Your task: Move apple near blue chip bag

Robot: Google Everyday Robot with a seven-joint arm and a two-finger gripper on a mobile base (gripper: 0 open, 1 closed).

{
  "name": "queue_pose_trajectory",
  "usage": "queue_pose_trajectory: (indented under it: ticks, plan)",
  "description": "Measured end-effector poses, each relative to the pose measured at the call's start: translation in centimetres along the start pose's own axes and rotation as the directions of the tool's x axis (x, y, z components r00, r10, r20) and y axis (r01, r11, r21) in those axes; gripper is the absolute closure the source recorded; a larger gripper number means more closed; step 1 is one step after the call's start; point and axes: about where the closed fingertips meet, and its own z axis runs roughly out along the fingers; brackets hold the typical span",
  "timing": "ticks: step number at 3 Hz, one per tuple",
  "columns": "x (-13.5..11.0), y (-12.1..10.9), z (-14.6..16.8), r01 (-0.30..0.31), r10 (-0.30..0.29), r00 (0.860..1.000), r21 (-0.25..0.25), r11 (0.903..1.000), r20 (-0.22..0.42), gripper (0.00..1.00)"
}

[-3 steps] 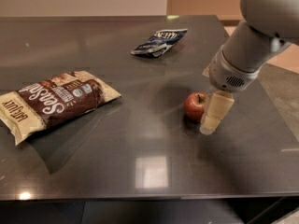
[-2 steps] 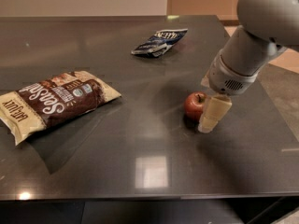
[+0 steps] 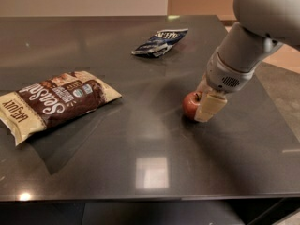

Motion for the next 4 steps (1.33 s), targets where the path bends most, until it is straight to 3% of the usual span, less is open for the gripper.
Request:
queue_pose_trajectory:
  ticks: [1,2,3,4]
  plan:
    - [-1.5,-1.6,-1.1,0.003,-0.003,1.000,0.010,0.9999,0.017,0.88]
    - [-3.3,-4.9,-3.0,-0.008,0.007,0.999,0.040,0.9992,0.035,1.00]
    - [-4.2,-9.7,-3.9,-0.039,0.037,0.998,0.064,0.9972,0.045,1.00]
    - [-4.0,-14.6,-2.7,-0.094,0.092,0.995,0.053,0.9941,0.049,1.00]
